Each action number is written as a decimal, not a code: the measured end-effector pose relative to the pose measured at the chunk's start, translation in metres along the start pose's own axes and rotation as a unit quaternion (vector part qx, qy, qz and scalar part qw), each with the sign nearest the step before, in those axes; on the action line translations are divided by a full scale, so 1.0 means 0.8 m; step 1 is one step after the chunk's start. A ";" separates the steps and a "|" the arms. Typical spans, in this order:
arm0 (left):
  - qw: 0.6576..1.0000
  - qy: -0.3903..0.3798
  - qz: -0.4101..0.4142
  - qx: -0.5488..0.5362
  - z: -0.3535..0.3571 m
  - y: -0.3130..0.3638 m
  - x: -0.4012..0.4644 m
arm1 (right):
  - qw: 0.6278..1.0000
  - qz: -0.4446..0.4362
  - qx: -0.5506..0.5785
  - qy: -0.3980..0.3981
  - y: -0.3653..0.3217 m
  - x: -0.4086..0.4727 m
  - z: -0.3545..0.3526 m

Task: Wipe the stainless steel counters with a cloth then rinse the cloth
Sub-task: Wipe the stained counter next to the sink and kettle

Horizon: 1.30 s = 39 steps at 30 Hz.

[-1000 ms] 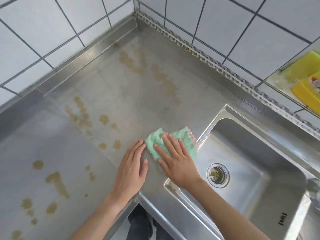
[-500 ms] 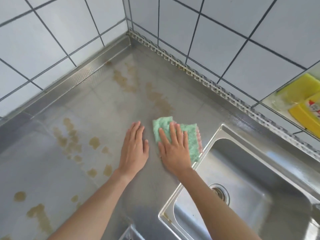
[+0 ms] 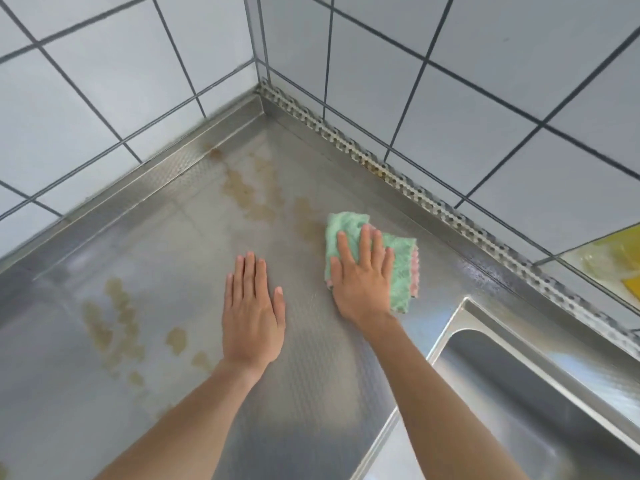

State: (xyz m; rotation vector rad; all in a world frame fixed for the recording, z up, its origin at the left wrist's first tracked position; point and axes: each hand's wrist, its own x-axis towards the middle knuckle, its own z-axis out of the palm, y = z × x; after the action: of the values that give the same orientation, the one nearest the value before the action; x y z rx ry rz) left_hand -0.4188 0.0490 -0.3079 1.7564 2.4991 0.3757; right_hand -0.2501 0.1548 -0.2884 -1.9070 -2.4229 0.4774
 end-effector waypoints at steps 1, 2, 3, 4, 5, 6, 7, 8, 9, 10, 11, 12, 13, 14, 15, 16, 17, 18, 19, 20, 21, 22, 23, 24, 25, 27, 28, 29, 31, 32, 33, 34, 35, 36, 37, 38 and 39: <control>1.000 -0.002 0.001 0.006 0.000 0.000 0.000 | 0.999 -0.037 -0.002 0.008 -0.012 -0.006 0.006; 1.000 -0.004 0.001 0.008 -0.001 0.000 -0.001 | 0.997 -0.079 -0.007 0.015 -0.017 -0.020 0.011; 1.000 -0.004 0.001 0.008 0.000 0.000 -0.002 | 0.992 -0.124 -0.017 0.018 -0.014 -0.040 0.016; 1.000 -0.003 0.002 0.006 -0.001 -0.001 -0.003 | 0.986 -0.166 -0.028 0.015 -0.004 -0.063 0.019; 1.000 -0.004 0.001 0.005 -0.001 -0.001 -0.002 | 0.978 -0.204 -0.037 0.009 0.013 -0.085 0.021; 1.000 -0.006 0.001 0.005 -0.001 -0.001 -0.002 | 0.970 -0.237 -0.045 0.001 0.033 -0.102 0.020; 1.000 -0.007 0.000 0.006 -0.001 0.000 -0.002 | 0.964 -0.259 -0.053 -0.008 0.054 -0.110 0.016; 1.000 -0.007 -0.001 0.006 -0.001 0.000 -0.002 | 0.962 -0.265 -0.063 -0.013 0.075 -0.107 0.010; 1.000 -0.009 -0.002 0.004 -0.002 0.002 -0.002 | 0.965 -0.253 -0.072 -0.015 0.091 -0.094 0.003; 1.000 -0.012 -0.002 0.002 -0.003 0.003 -0.001 | 0.971 -0.226 -0.075 -0.016 0.100 -0.074 -0.004; 1.000 -0.015 -0.003 0.001 -0.003 0.003 -0.002 | 0.980 -0.187 -0.070 -0.016 0.102 -0.050 -0.010; 1.000 -0.016 -0.001 0.001 -0.004 0.002 -0.003 | 0.987 -0.146 -0.060 -0.009 0.094 -0.023 -0.014; 1.000 -0.014 0.001 0.003 -0.005 0.000 -0.004 | 0.993 -0.104 -0.050 0.002 0.079 0.004 -0.017; 1.000 -0.010 0.002 0.003 -0.006 -0.002 -0.005 | 0.997 -0.066 -0.040 0.009 0.058 0.029 -0.016; 1.000 -0.008 0.002 0.003 -0.008 -0.005 -0.005 | 0.999 -0.040 -0.031 0.008 0.032 0.052 -0.014; 1.000 -0.006 0.002 0.002 -0.009 -0.007 -0.006 | 0.999 -0.027 -0.027 -0.001 0.005 0.067 -0.012; 1.000 -0.003 0.006 0.005 -0.006 0.001 -0.003 | 0.999 -0.031 -0.026 -0.008 -0.010 0.082 -0.009; 1.000 0.000 0.008 0.006 -0.002 0.007 0.000 | 0.998 -0.056 -0.032 -0.011 -0.023 0.089 -0.005; 1.000 0.001 0.005 0.003 -0.002 0.005 0.001 | 0.994 -0.099 -0.041 -0.014 -0.040 0.082 0.000; 1.000 0.000 0.001 0.001 -0.003 0.003 0.001 | 0.987 -0.150 -0.049 -0.017 -0.049 0.069 0.003; 1.000 0.001 -0.003 -0.002 -0.004 0.001 0.000 | 0.977 -0.203 -0.058 -0.021 -0.048 0.050 0.005; 1.000 0.003 -0.005 -0.005 -0.004 0.000 -0.003 | 0.966 -0.248 -0.064 -0.026 -0.039 0.031 0.006; 1.000 0.004 -0.002 -0.008 -0.003 0.000 -0.005 | 0.958 -0.278 -0.066 -0.029 -0.023 0.015 0.004; 1.000 0.005 0.000 -0.011 -0.003 0.001 -0.005 | 0.954 -0.293 -0.061 -0.032 -0.001 0.004 0.000; 1.000 0.007 0.000 -0.014 -0.003 0.001 -0.005 | 0.954 -0.294 -0.057 -0.033 0.021 -0.003 -0.006; 1.000 0.007 -0.004 -0.016 -0.003 0.002 -0.003 | 0.963 -0.258 -0.067 -0.034 0.064 -0.004 -0.018; 1.000 0.004 -0.006 -0.017 -0.003 0.002 -0.002 | 0.970 -0.229 -0.071 -0.032 0.078 0.004 -0.023; 1.000 -0.002 -0.008 -0.019 -0.002 0.003 -0.002 | 0.978 -0.195 -0.071 -0.024 0.085 0.014 -0.025; 1.000 -0.004 -0.011 -0.021 -0.001 0.004 -0.001 | 0.989 -0.130 -0.064 0.004 0.072 0.047 -0.023; 1.000 -0.004 -0.013 -0.021 -0.001 0.004 -0.002 | 0.993 -0.097 -0.058 0.016 0.054 0.065 -0.019; 1.000 -0.004 -0.012 -0.020 -0.001 0.004 -0.002 | 0.996 -0.069 -0.049 0.028 0.031 0.083 -0.014; 1.000 -0.004 -0.011 -0.018 -0.001 0.003 -0.002 | 0.998 -0.049 -0.039 0.033 0.006 0.100 -0.009; 1.000 -0.005 -0.011 -0.016 0.000 0.002 -0.001 | 0.998 -0.038 -0.031 0.031 -0.019 0.113 -0.003; 1.000 -0.006 -0.009 -0.014 0.000 0.001 0.000 | 0.998 -0.040 -0.030 0.025 -0.043 0.120 0.001; 1.000 -0.011 -0.009 -0.013 0.000 0.000 0.000 | 0.998 -0.055 -0.031 0.017 -0.062 0.121 0.005; 1.000 -0.015 -0.010 -0.012 0.001 0.000 0.000 | 0.996 -0.081 -0.034 0.008 -0.074 0.115 0.008; 1.000 -0.018 -0.010 -0.011 0.001 0.000 0.000 | 0.992 -0.117 -0.039 0.000 -0.078 0.103 0.011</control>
State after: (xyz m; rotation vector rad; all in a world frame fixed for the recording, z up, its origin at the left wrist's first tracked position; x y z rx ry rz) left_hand -0.4185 0.0488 -0.3086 1.7130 2.4767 0.3663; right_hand -0.3322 0.2183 -0.2953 -1.6157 -2.6564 0.3750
